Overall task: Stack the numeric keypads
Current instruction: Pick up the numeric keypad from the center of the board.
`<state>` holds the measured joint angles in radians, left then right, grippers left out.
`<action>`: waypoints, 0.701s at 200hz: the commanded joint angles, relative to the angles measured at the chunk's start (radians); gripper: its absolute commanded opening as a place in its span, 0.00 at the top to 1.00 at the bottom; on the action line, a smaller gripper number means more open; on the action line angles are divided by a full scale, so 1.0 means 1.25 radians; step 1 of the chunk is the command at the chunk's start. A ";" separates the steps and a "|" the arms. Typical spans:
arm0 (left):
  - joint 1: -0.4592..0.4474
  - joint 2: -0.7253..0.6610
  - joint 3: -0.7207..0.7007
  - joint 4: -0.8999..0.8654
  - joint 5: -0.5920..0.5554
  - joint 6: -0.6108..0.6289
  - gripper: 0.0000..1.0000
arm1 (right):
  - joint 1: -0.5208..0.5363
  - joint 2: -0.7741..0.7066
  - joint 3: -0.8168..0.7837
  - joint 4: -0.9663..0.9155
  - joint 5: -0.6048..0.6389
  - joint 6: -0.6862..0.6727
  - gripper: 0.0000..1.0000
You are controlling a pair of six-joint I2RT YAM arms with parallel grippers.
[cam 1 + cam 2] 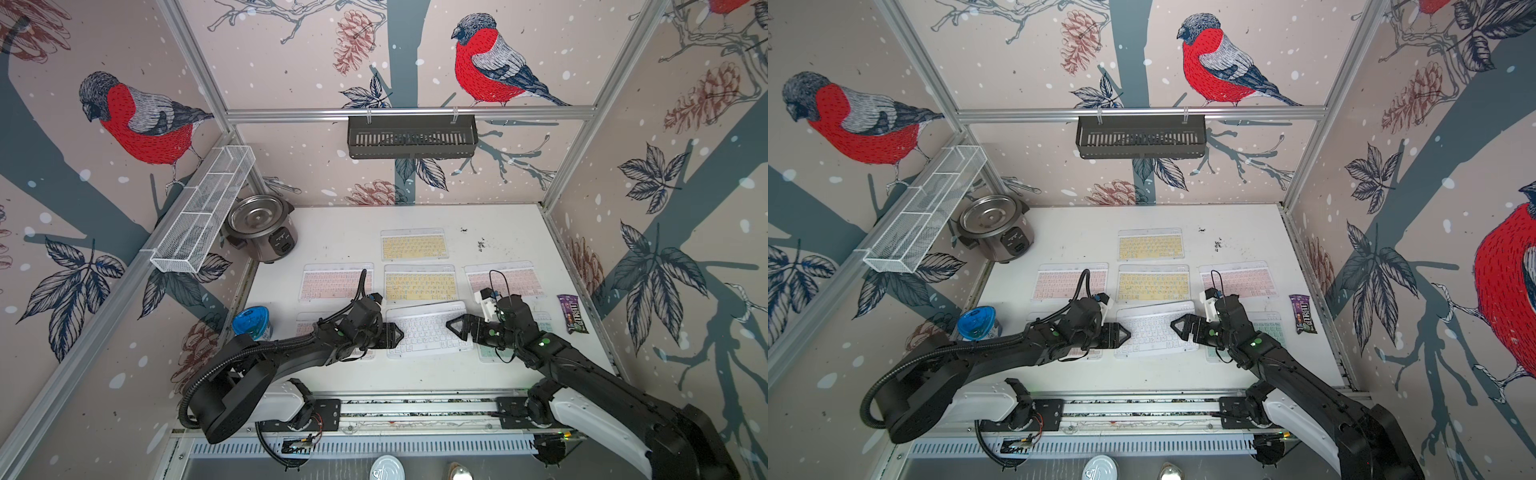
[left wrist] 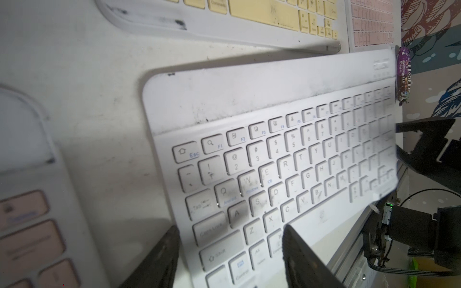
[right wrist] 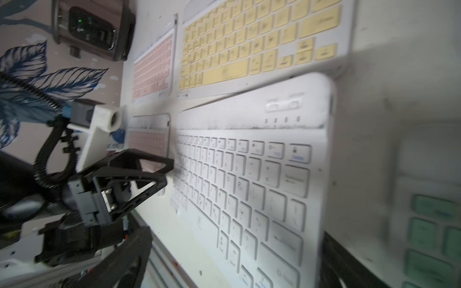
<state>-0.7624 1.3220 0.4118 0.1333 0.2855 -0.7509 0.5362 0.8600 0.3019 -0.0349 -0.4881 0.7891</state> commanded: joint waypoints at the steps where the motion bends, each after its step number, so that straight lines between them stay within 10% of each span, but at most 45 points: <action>1: -0.004 0.005 -0.010 -0.081 0.018 -0.013 0.35 | 0.001 -0.012 0.004 0.060 -0.107 0.000 0.02; 140: -0.004 -0.045 -0.035 -0.091 -0.026 -0.032 0.35 | -0.002 -0.019 0.028 -0.011 -0.075 -0.042 0.25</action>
<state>-0.7650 1.2675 0.3798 0.1268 0.2848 -0.7700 0.5350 0.8364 0.3252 -0.0517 -0.5934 0.7582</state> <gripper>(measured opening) 0.654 0.773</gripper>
